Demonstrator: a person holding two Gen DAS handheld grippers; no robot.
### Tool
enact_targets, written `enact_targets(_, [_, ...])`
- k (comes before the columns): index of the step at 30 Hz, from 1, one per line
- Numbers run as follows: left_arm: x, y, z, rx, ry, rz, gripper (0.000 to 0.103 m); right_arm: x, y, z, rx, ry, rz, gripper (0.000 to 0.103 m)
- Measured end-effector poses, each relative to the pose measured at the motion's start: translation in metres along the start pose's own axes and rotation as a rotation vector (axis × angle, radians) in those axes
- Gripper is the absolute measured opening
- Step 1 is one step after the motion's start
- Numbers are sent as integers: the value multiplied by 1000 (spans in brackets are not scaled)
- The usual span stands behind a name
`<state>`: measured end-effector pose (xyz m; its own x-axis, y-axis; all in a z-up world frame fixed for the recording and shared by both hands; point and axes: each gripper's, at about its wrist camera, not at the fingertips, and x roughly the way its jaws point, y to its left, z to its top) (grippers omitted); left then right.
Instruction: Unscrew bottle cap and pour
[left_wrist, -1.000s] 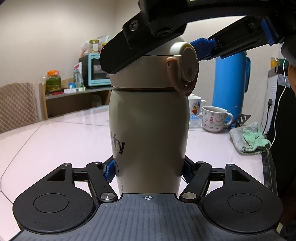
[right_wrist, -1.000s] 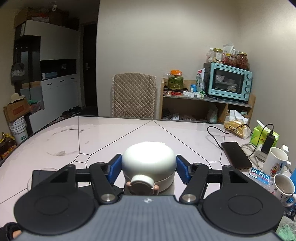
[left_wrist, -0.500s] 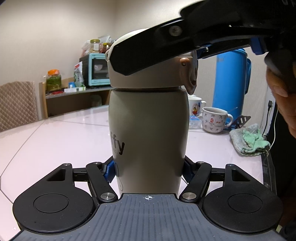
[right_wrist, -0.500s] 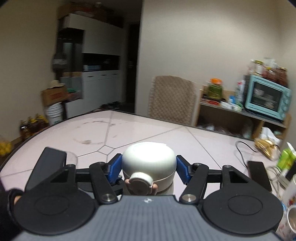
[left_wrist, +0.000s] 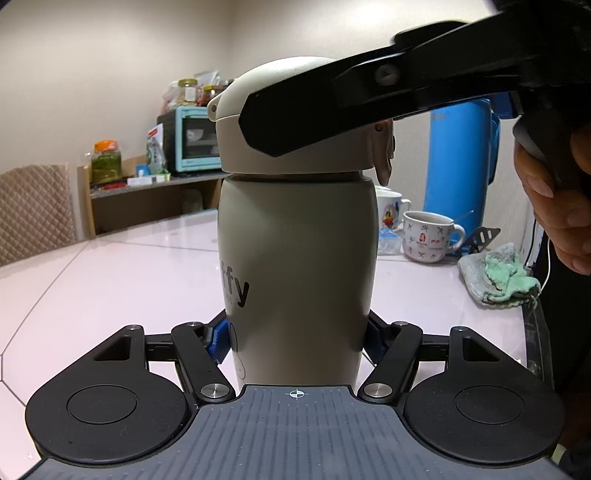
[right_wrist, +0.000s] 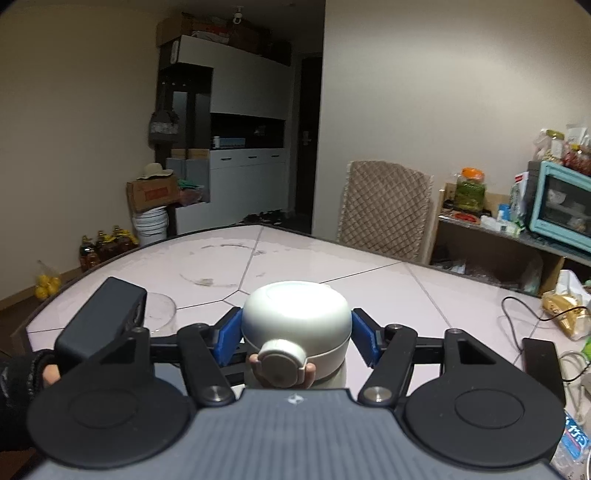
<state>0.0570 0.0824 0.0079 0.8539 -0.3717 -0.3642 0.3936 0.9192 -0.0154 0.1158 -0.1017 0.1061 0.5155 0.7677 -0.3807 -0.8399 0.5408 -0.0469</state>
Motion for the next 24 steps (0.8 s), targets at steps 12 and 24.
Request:
enact_targets(12, [1,-10,2,5,1,2,72,-14,32,9,137,-4,-254,84])
enact_targets(24, [-1,-9,2,3,1,13,72,-2,55,21,196,37,-399,84])
